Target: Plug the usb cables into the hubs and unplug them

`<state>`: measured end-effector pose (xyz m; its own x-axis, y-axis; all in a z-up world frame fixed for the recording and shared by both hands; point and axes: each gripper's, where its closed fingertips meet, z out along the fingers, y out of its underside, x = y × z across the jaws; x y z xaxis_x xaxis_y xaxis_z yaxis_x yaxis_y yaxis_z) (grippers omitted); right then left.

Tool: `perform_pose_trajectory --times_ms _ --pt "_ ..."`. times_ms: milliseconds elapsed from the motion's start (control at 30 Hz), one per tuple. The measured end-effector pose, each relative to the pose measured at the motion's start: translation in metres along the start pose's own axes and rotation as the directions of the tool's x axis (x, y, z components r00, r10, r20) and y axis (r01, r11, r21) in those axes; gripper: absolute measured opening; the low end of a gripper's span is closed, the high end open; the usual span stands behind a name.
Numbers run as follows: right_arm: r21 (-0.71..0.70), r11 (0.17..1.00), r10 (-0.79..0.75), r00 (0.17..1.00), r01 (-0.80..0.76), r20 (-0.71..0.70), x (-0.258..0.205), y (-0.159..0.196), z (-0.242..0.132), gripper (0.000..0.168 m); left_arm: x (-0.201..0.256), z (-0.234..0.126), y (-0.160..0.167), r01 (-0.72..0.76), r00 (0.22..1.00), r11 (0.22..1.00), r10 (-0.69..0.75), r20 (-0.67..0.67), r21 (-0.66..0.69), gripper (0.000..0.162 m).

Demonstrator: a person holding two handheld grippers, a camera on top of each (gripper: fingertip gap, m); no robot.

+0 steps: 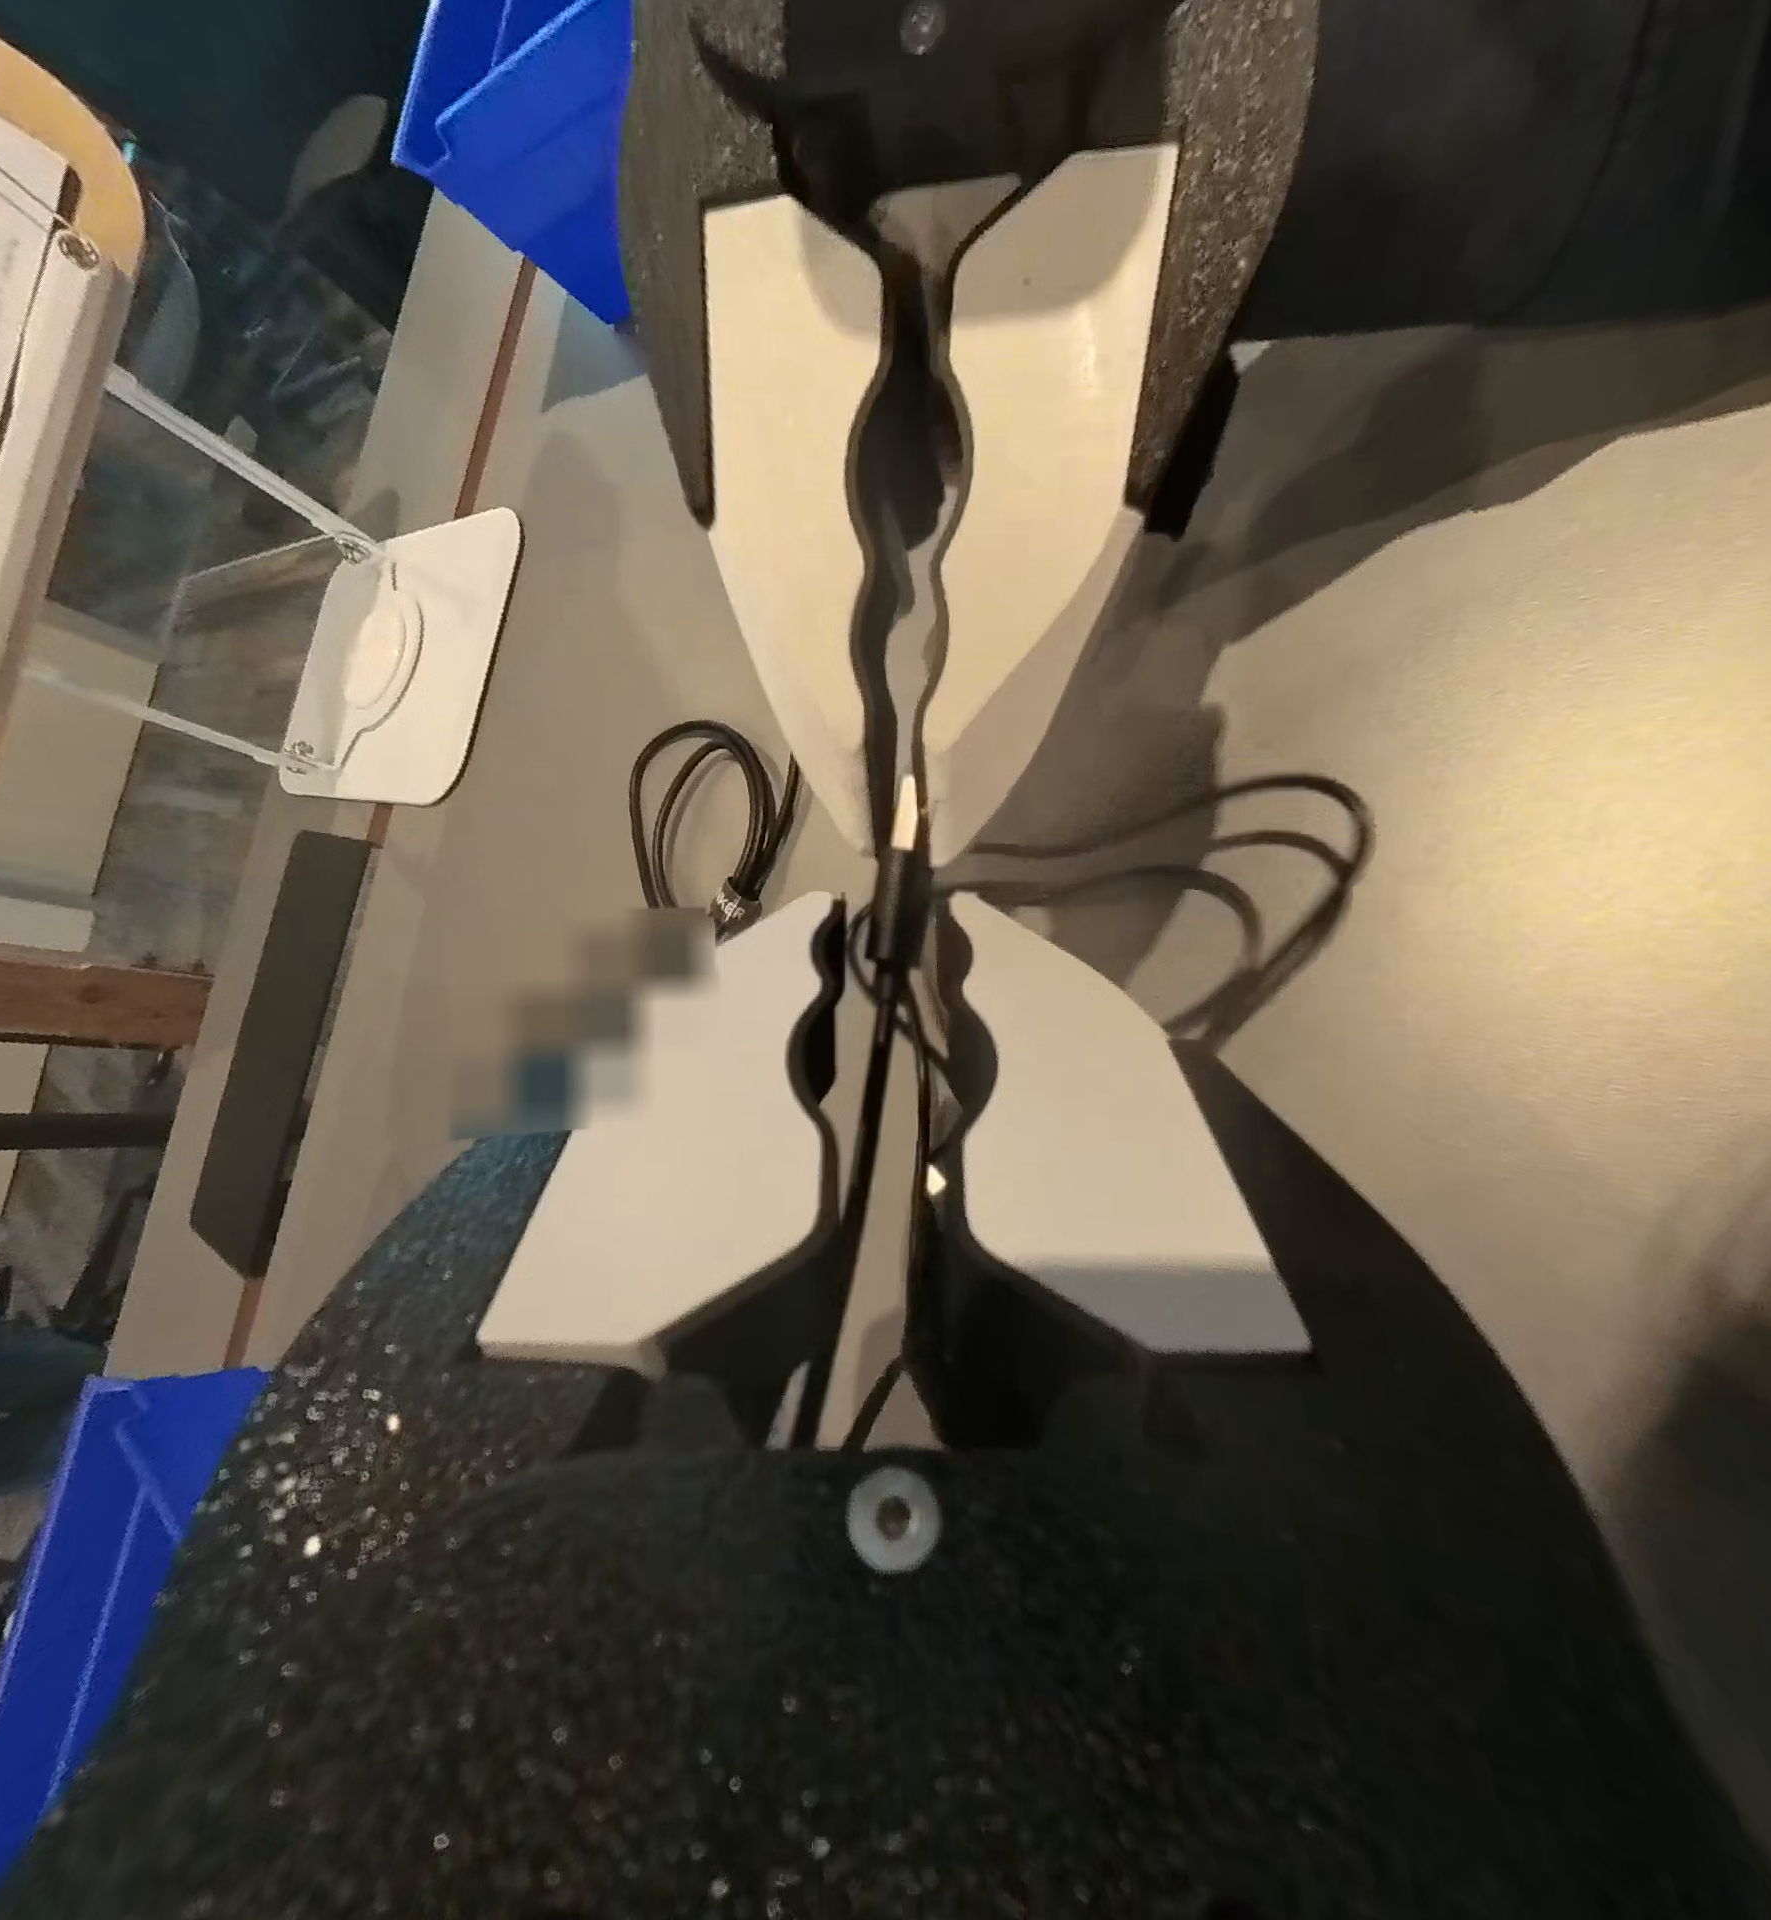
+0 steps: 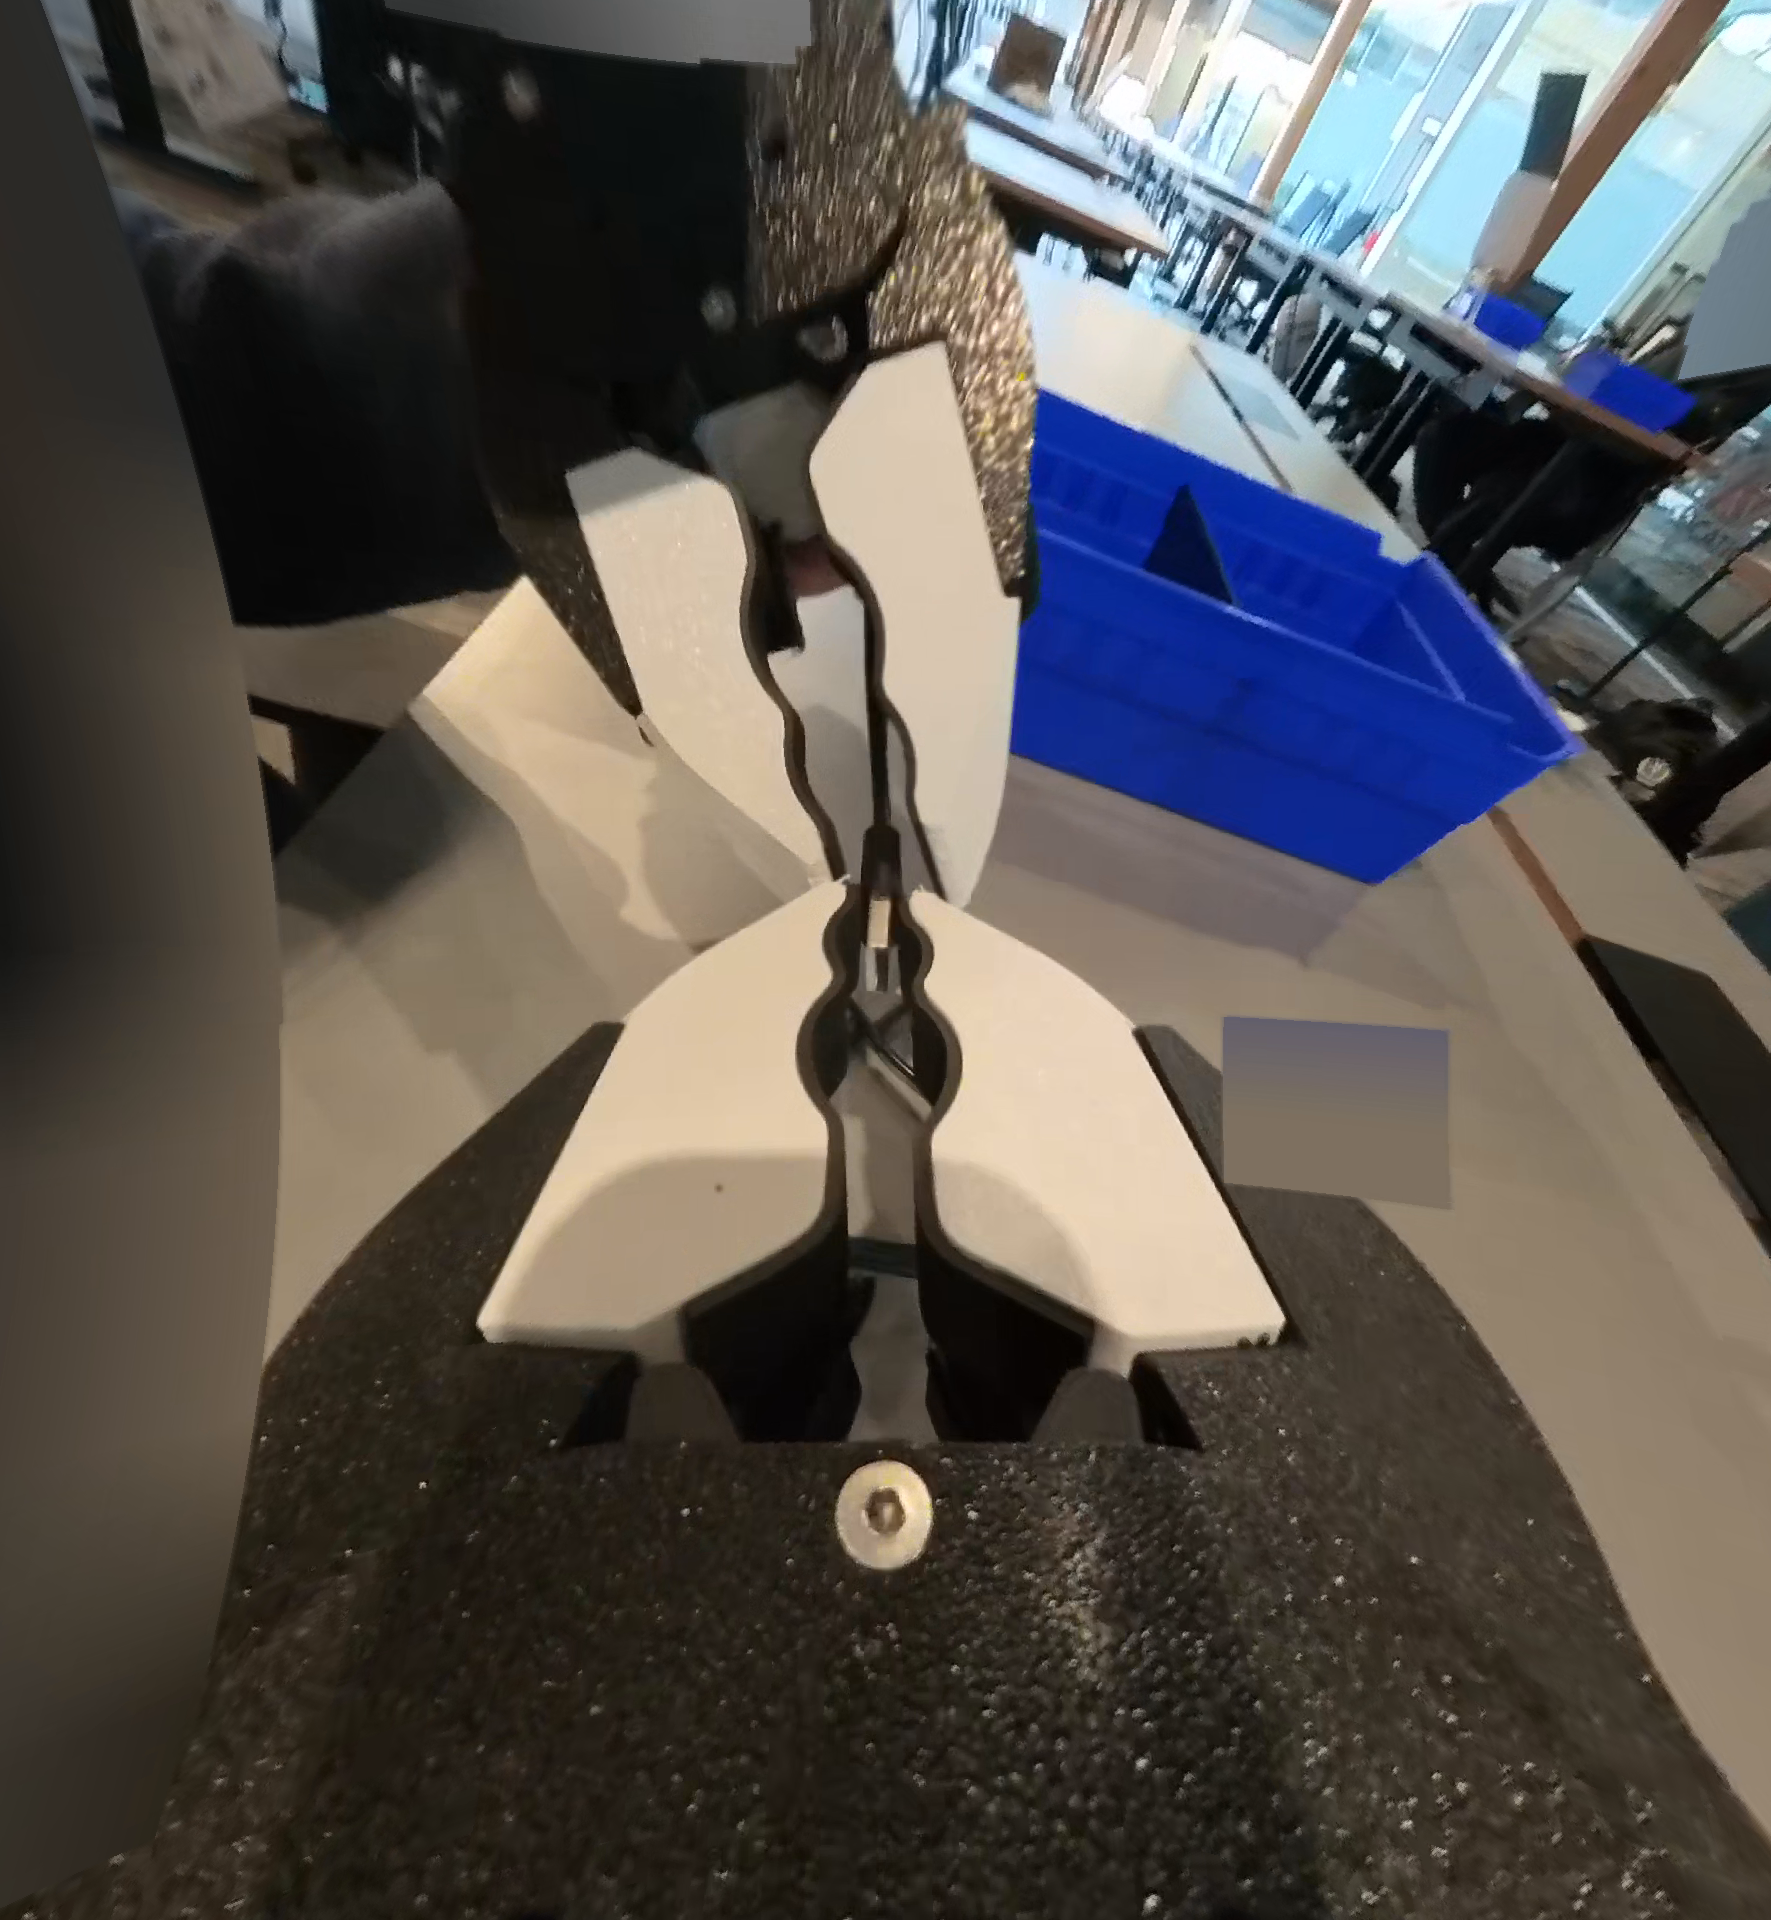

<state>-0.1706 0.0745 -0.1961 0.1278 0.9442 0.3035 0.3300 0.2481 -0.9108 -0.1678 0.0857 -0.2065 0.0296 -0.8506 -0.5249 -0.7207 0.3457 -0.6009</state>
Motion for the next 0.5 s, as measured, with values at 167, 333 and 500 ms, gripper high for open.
perform_pose_trajectory --times_ms 167,333,500 --pt "-0.007 1.0 -0.005 1.0 0.005 0.013 -0.0031 0.0 0.0033 0.006 0.004 0.0042 0.0084 -0.036 0.999 0.997 0.036 -0.01 -0.07 0.012" --pt "-0.007 1.0 -0.001 1.0 0.001 0.018 -0.0031 0.0006 0.0032 0.006 0.0055 0.0067 0.0092 -0.031 0.999 0.998 0.03 -0.018 -0.063 0.01" --pt "-0.008 1.0 0.004 1.0 -0.004 0.027 -0.0037 0.0015 0.0044 0.006 0.0071 0.0082 0.0109 -0.037 0.999 0.997 0.035 -0.024 -0.07 0.01"
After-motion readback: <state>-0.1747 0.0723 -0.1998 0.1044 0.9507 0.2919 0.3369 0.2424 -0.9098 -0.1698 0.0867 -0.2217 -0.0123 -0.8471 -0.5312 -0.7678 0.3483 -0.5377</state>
